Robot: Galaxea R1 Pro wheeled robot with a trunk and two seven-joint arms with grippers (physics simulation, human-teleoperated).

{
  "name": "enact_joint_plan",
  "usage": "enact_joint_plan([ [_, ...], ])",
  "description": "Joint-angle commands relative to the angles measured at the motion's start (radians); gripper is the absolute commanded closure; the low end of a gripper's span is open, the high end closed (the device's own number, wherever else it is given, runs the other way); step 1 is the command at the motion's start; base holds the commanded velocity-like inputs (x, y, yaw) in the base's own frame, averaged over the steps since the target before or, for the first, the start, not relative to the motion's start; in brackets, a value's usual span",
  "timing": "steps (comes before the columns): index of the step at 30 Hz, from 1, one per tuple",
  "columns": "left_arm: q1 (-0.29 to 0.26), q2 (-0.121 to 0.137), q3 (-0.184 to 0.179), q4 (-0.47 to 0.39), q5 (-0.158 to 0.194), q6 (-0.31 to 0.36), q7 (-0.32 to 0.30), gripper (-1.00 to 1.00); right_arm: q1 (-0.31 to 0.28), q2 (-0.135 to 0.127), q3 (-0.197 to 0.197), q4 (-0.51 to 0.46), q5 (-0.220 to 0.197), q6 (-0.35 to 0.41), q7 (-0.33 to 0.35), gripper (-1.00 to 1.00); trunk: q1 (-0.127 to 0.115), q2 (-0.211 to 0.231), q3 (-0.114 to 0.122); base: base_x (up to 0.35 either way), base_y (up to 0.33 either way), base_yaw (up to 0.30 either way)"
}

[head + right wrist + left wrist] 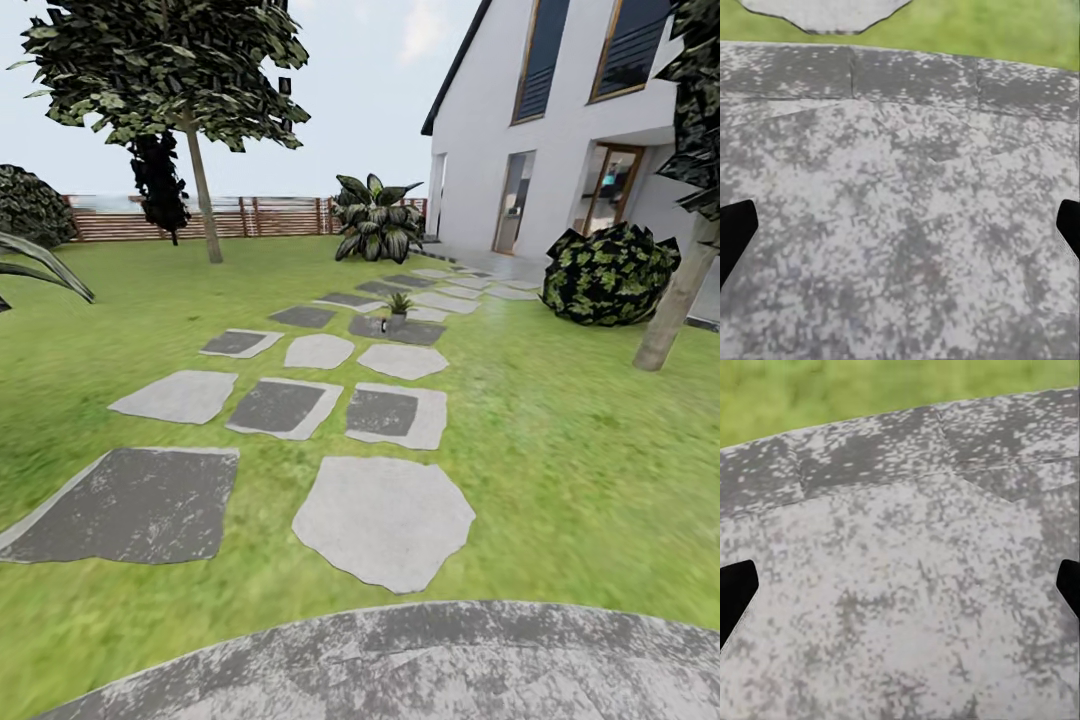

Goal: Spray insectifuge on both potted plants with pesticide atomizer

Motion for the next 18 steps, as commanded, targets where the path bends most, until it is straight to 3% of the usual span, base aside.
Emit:
enact_joint_plan([
  [1,-0.001,0.0,0.003,0.001,-0.002,-0.003,0.0,-1.0,-0.001,0.0,0.0,0.001,0.005,-0.003,0.0,-1.0,0.0,0.0,-0.003,0.337,0.0,0.0],
  [18,-0.001,-0.001,0.003,0.002,0.0,-0.003,0.0,-1.0,-0.001,0.001,0.001,0.005,0.005,-0.003,-0.002,-1.0,0.0,0.0,-0.029,0.337,0.0,0.0],
])
